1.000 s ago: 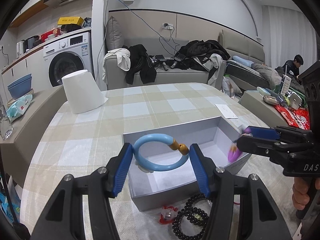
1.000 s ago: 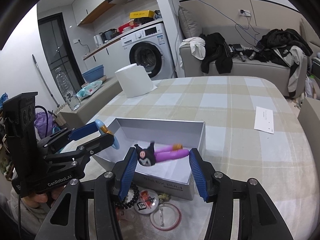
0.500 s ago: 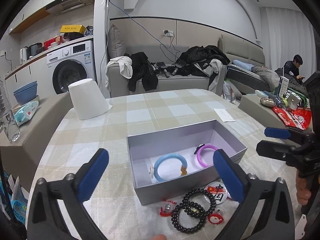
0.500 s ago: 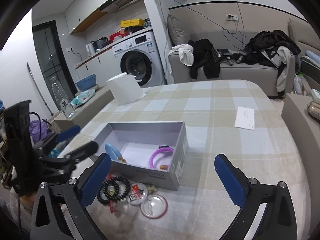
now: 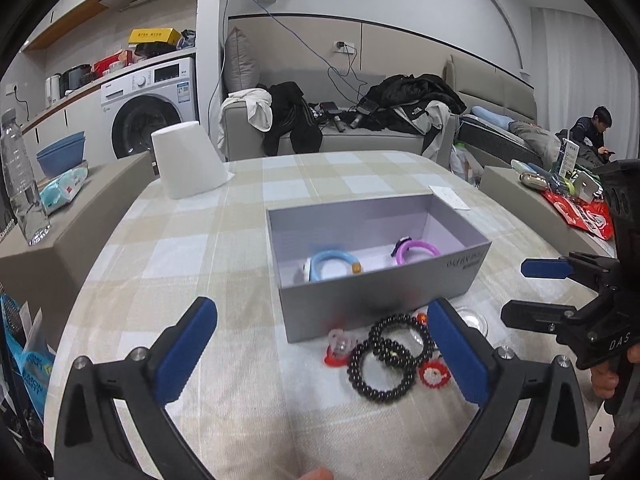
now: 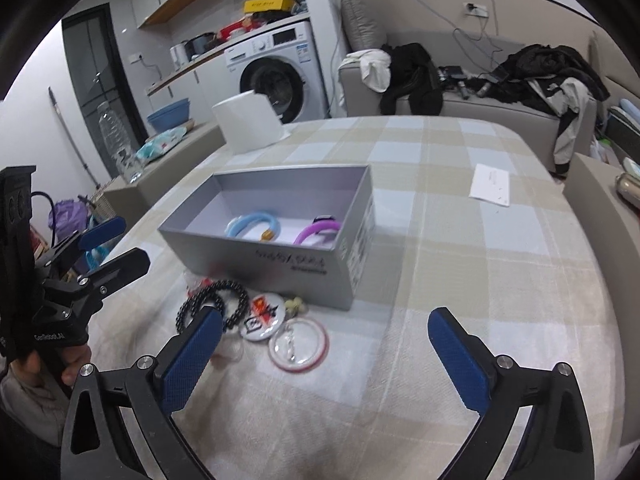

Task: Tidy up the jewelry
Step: 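Withdraw both tools from the box back toward the jewelry pile, then grasp the clear red-tinted charm with left tool while right tool grasps the red disc, then lift and carry the charm with left tool and red disc with right tool over the box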

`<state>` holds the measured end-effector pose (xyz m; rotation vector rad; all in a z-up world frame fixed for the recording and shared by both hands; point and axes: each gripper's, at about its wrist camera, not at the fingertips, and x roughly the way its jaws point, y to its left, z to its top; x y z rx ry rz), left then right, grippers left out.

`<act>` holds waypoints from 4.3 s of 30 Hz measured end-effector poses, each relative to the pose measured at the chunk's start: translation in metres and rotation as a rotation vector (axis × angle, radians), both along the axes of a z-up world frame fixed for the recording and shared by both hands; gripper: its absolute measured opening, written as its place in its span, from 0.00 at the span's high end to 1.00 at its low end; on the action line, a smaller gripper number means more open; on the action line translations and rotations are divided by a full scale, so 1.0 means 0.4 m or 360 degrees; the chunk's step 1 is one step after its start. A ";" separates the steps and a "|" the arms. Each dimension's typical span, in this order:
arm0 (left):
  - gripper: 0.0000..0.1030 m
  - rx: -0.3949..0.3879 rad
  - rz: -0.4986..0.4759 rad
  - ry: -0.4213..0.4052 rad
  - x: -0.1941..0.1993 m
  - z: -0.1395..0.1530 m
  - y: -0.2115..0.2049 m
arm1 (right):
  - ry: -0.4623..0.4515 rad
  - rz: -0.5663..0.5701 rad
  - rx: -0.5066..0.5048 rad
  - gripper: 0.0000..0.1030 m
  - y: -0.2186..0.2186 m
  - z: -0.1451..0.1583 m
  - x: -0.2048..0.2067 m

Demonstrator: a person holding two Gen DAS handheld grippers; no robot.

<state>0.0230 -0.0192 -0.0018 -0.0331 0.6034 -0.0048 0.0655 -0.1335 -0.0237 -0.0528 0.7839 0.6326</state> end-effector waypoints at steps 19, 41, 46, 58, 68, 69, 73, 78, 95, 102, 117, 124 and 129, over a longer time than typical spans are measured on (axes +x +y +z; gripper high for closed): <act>0.01 -0.0013 0.0015 0.0070 -0.003 -0.025 0.013 | 0.0066 0.0165 -0.0259 0.36 0.073 -0.074 -0.017; 0.01 -0.0037 0.0034 0.0123 0.005 -0.036 0.031 | -0.0012 0.0149 -0.0277 0.62 0.064 -0.063 -0.025; 0.01 -0.0046 0.0017 0.0153 0.004 -0.041 0.029 | -0.0014 0.0132 -0.0102 0.62 0.026 -0.034 -0.030; 0.34 -0.0179 -0.0062 0.0257 0.021 -0.057 0.026 | -0.0041 0.0134 0.0087 0.62 0.004 0.002 -0.035; 0.62 -0.0177 -0.0087 0.0334 0.041 -0.070 0.016 | -0.0046 0.0134 0.0100 0.62 0.003 0.003 -0.038; 0.64 -0.0185 -0.0085 0.0342 0.042 -0.071 0.018 | -0.0048 0.0133 0.0101 0.62 0.002 0.003 -0.039; 0.76 -0.0212 -0.0092 0.0357 0.040 -0.075 0.022 | -0.0051 0.0135 0.0103 0.62 0.001 0.004 -0.038; 0.86 -0.0211 -0.0122 0.0354 0.037 -0.072 0.016 | -0.0051 0.0139 0.0106 0.62 0.001 0.006 -0.040; 0.86 -0.0178 -0.0124 0.0217 0.002 -0.031 0.022 | -0.0087 0.0115 0.0138 0.62 -0.010 0.020 -0.041; 0.86 -0.0211 -0.0112 0.0065 -0.019 0.017 0.036 | -0.0146 0.0113 0.0175 0.62 -0.008 0.051 -0.053; 0.86 -0.0124 -0.0071 -0.0138 0.040 0.089 0.038 | -0.0345 0.0005 0.0350 0.62 0.001 0.160 -0.027; 0.86 -0.0086 -0.0049 -0.0111 0.086 0.082 0.029 | -0.0366 -0.0043 0.0389 0.62 0.011 0.178 0.013; 0.86 -0.0049 -0.0043 -0.0097 0.105 0.080 0.019 | -0.0364 -0.0013 0.0366 0.62 0.030 0.177 0.037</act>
